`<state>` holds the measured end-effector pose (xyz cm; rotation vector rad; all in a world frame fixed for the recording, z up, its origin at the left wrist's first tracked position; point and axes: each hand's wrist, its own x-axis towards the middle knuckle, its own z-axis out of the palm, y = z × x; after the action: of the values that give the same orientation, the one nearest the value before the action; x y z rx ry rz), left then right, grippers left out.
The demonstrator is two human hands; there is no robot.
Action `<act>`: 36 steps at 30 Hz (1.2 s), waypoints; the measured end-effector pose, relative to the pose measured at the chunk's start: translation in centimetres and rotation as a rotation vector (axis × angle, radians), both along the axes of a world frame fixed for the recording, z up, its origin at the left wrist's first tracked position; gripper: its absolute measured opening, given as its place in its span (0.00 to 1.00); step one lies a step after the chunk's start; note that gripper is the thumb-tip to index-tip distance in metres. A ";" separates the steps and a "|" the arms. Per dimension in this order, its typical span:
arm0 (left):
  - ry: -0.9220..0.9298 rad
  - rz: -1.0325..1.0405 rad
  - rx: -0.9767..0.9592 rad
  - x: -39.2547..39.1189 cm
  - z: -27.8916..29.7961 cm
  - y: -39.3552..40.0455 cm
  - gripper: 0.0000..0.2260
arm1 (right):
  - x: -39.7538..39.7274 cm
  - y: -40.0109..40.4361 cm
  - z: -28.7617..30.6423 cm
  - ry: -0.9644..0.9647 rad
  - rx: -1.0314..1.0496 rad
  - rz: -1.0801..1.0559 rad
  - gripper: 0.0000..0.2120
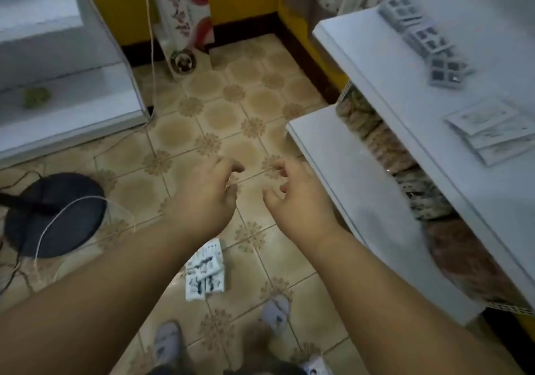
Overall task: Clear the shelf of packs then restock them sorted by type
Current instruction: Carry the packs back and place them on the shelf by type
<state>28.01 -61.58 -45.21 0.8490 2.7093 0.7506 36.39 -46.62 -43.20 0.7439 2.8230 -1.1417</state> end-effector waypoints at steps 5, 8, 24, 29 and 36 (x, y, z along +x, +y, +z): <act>-0.168 0.126 -0.109 0.4 -13.7 -10.5 0.13 | -2.4 -9.7 -14.5 -0.174 -0.108 0.062 0.18; -0.266 0.174 -0.175 1.2 -22.2 -15.8 0.14 | -2.6 -15.1 -23.9 -0.257 -0.156 0.069 0.18; -0.724 0.570 -0.071 4.1 -61.3 -20.0 0.21 | -1.3 -19.2 -64.5 -0.505 -0.153 0.026 0.23; -0.892 0.744 0.077 3.3 -65.9 -19.6 0.28 | -2.3 -19.8 -69.3 -0.541 -0.282 -0.041 0.17; -0.937 1.065 0.413 2.5 -61.6 -22.7 0.18 | -3.3 -21.5 -64.1 -0.382 -0.621 -0.288 0.11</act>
<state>30.47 -84.28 -106.82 -0.8588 1.9389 1.4225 33.12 -68.13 -107.32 1.1585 1.9326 -1.5880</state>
